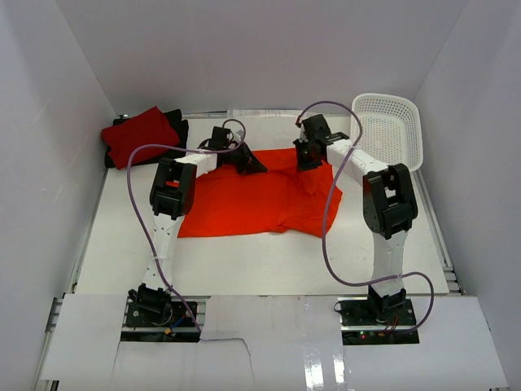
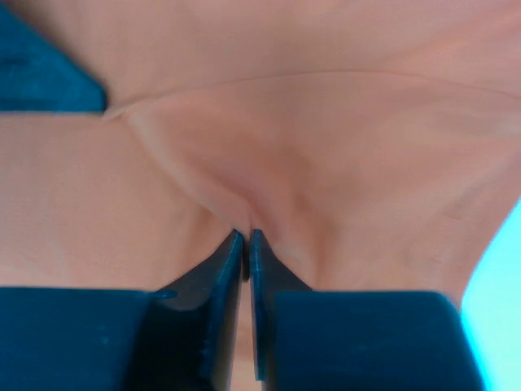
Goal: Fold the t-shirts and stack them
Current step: Fold the flattened tshirt in 1/3 of the way
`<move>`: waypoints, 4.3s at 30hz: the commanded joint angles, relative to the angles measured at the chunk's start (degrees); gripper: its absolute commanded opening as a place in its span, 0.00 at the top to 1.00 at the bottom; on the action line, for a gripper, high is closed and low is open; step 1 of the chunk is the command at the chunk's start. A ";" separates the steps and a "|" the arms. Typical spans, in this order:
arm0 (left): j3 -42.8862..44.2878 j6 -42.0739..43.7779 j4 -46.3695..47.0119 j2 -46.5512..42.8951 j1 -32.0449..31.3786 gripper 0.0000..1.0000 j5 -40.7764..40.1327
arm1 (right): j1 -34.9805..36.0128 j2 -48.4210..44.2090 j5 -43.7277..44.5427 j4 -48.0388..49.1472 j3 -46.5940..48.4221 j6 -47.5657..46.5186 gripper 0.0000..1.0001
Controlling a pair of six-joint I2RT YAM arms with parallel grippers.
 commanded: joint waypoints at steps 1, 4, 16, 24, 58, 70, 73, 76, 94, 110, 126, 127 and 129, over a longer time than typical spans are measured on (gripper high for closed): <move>-0.14 1.83 -1.93 -2.35 -0.30 1.00 -1.12 | -2.42 -2.71 -7.08 -1.27 3.00 3.30 0.79; -0.14 1.74 -2.01 -2.26 -0.39 1.00 -1.03 | -4.36 -1.30 -8.84 -1.36 3.79 5.06 0.47; -0.14 3.06 -3.33 -2.62 -0.48 1.00 -1.65 | 1.17 -10.61 -7.35 6.73 -9.38 0.24 0.42; 0.04 3.06 -3.33 -2.62 -0.48 1.00 -1.65 | 6.88 -15.45 -1.65 8.23 -14.49 -3.28 0.45; 0.30 4.81 -5.53 -2.88 -0.48 1.00 -2.44 | 4.34 0.28 4.69 1.99 -1.83 1.81 0.46; -0.05 5.34 -6.06 -3.05 -0.48 1.00 -2.70 | 3.29 3.10 3.02 3.21 -0.78 3.75 0.49; -0.23 5.52 -6.14 -3.23 -0.48 1.00 -2.79 | 3.29 2.48 3.37 5.32 -1.83 4.10 0.51; -0.40 5.69 -6.32 -3.23 -0.39 1.00 -2.79 | 3.29 2.83 3.46 5.67 -1.13 4.27 0.54; -0.67 6.05 -6.50 -2.97 -0.30 1.00 -2.88 | 2.94 1.69 1.18 7.17 -0.60 5.15 0.92; -0.84 6.04 -6.50 -3.32 -0.39 1.00 -2.79 | -6.02 -2.97 -21.73 10.23 -4.29 17.36 0.92; -0.76 6.57 -7.20 -3.58 -0.30 1.00 -2.97 | -13.58 5.11 -48.92 33.98 -8.26 39.69 0.92; -0.84 6.57 -7.37 -3.58 -0.39 1.00 -3.05 | -13.76 5.64 -49.53 33.80 -7.20 39.96 0.92; -0.84 6.66 -7.46 -3.58 -0.39 1.00 -3.05 | -14.20 7.39 -50.41 32.93 -4.22 40.75 0.92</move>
